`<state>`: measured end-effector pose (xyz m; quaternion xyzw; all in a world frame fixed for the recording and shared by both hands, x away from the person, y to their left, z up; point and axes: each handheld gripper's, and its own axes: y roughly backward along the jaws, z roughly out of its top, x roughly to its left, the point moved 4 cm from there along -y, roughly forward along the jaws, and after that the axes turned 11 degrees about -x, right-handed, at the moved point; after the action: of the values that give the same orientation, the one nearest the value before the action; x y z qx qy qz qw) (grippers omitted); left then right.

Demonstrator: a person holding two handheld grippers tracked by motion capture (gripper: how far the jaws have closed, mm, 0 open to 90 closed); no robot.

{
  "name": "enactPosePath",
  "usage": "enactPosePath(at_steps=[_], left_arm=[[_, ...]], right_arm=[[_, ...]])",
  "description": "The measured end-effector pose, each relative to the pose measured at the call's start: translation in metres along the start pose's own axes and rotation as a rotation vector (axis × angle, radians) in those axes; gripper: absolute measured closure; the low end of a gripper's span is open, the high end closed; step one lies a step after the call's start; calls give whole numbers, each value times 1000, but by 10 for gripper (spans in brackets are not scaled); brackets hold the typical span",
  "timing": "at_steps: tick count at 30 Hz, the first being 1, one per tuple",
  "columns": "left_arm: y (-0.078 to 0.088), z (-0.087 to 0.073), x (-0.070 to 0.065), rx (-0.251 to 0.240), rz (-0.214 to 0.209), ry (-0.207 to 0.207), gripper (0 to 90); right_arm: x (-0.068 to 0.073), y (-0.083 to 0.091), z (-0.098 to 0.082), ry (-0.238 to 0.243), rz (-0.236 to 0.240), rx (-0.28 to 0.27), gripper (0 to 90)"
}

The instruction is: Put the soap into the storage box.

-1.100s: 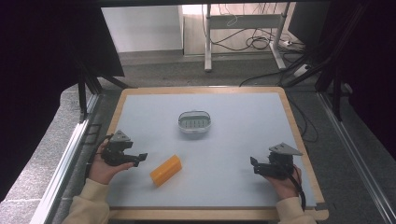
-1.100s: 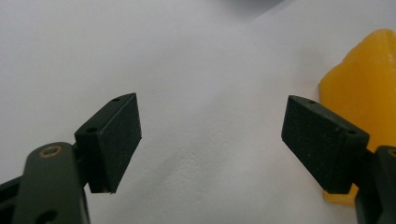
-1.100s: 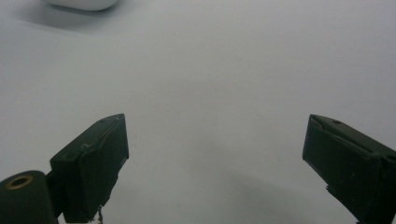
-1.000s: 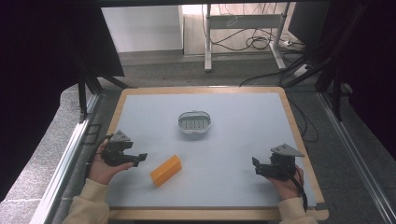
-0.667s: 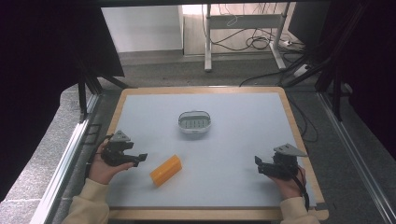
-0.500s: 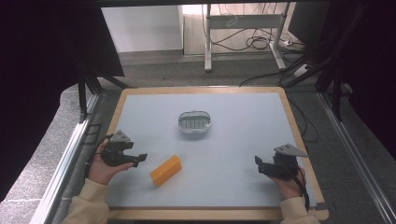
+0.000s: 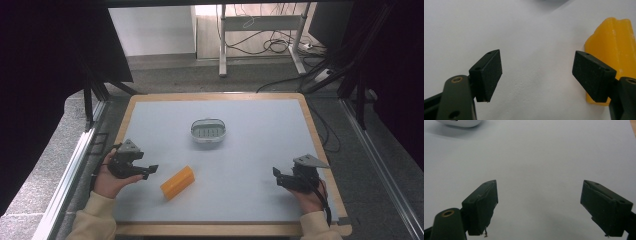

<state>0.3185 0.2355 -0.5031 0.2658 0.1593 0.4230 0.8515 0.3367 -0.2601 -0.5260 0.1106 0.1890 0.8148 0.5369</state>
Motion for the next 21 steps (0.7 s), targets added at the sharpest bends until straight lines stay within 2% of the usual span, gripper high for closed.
enactPosePath(at_steps=[4,11,21], left_arm=[[3,3,-3,-2,-10,-4,244],[11,11,-14,7,-21,-41,246],[15,16,-23,17,-31,-55,247]], right_arm=[[0,0,0,1,2,0,153],[1,-1,-1,1,4,5,159],[0,0,-1,6,2,7,160]])
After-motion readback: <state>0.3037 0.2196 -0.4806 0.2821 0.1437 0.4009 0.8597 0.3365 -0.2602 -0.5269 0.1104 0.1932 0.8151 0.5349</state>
